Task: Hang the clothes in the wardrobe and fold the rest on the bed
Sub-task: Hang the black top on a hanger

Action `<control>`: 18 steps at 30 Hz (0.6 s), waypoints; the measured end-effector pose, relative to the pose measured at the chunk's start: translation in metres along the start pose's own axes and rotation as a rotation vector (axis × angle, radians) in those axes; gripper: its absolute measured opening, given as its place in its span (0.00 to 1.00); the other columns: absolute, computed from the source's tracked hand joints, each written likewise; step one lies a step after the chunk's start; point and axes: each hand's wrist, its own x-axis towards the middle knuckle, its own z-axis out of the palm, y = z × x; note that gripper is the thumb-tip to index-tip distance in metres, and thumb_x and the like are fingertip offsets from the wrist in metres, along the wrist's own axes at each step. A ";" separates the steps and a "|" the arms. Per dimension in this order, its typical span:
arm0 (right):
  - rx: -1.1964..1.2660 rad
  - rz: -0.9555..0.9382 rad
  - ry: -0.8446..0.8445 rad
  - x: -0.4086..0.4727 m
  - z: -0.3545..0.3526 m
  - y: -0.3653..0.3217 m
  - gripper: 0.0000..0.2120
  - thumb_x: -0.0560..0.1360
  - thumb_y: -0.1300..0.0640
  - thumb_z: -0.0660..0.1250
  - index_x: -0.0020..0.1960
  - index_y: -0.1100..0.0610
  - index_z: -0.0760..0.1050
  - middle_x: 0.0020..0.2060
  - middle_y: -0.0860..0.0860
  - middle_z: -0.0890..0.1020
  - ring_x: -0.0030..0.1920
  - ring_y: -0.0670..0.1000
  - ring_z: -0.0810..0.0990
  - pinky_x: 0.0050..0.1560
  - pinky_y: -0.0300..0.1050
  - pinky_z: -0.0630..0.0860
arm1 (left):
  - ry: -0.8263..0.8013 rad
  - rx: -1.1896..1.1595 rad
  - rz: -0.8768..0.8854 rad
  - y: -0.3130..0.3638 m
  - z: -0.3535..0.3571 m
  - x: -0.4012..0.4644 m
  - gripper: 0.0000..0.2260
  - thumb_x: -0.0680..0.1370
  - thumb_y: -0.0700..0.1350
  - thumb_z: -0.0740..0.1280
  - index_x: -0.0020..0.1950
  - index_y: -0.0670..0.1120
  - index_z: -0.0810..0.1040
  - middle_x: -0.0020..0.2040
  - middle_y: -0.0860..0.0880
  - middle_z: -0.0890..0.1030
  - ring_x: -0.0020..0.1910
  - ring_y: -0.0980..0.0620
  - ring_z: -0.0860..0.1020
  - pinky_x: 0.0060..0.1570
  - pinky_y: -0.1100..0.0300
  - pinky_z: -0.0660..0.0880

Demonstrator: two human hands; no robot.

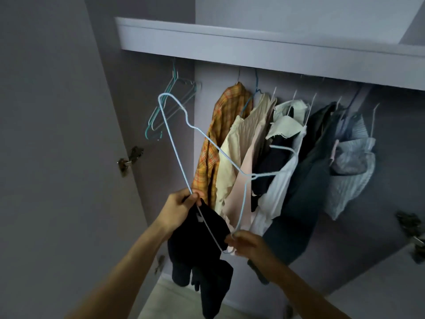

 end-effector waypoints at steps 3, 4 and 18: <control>0.075 -0.154 -0.041 0.010 -0.010 -0.039 0.19 0.76 0.76 0.56 0.62 0.60 0.68 0.51 0.60 0.80 0.49 0.52 0.80 0.47 0.36 0.76 | 0.040 0.151 0.038 0.001 0.012 -0.007 0.17 0.80 0.34 0.60 0.33 0.47 0.73 0.33 0.49 0.75 0.30 0.64 0.72 0.35 0.73 0.67; 0.157 -0.182 -0.058 0.014 -0.010 -0.048 0.21 0.76 0.77 0.55 0.63 0.58 0.67 0.49 0.61 0.80 0.47 0.52 0.82 0.49 0.40 0.77 | 0.100 0.163 0.032 0.002 0.014 -0.012 0.17 0.80 0.35 0.60 0.32 0.46 0.72 0.32 0.50 0.73 0.28 0.64 0.71 0.34 0.73 0.66; 0.726 -0.142 0.082 0.038 0.034 -0.101 0.15 0.81 0.57 0.52 0.36 0.53 0.63 0.23 0.46 0.62 0.24 0.45 0.59 0.35 0.40 0.59 | 0.155 0.379 -0.140 0.007 -0.019 -0.053 0.09 0.77 0.39 0.68 0.56 0.45 0.80 0.47 0.50 0.81 0.49 0.53 0.78 0.52 0.69 0.72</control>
